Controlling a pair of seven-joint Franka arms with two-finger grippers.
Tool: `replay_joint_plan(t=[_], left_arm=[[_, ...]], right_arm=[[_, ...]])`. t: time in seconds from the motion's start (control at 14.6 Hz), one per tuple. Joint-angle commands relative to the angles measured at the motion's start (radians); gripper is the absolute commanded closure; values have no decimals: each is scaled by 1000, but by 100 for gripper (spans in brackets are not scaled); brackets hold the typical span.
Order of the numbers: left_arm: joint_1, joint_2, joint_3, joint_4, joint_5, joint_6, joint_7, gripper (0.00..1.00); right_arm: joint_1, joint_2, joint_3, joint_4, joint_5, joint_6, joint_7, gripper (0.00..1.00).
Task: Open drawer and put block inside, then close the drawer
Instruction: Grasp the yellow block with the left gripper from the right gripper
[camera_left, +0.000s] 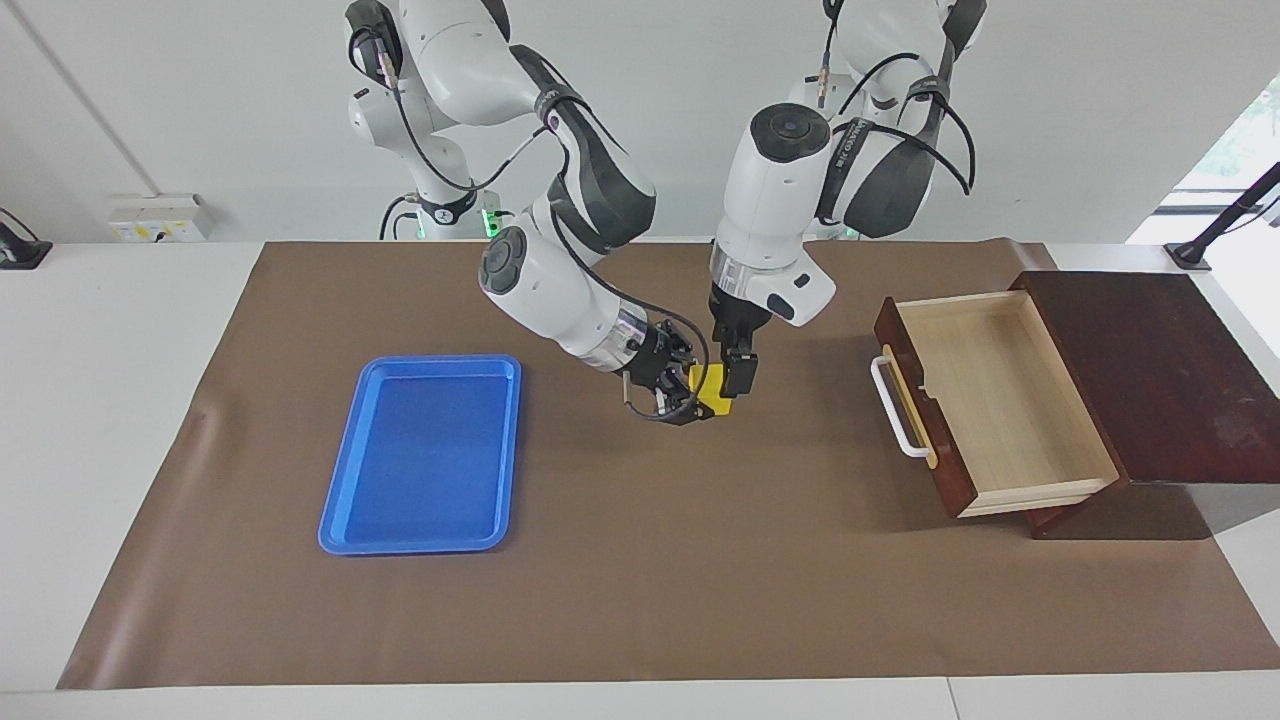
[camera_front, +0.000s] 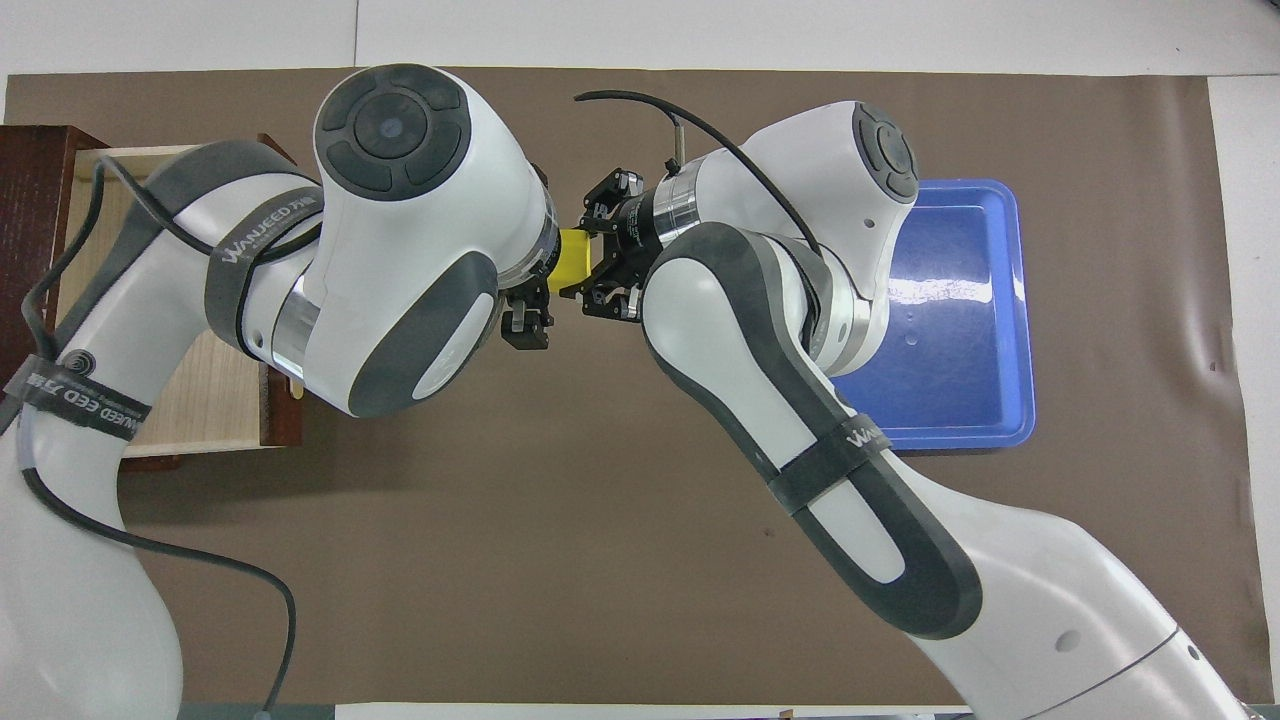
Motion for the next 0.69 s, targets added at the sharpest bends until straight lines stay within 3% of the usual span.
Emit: replay_joint_plan(t=[0.0, 0.62], left_arm=[[-3, 13, 3, 2, 21, 42, -66, 0], [-12, 46, -3, -9, 102, 60, -140, 0]], right_arm=[[-6, 15, 4, 30, -24, -14, 20, 100], [-12, 12, 4, 29, -43, -25, 18, 100]])
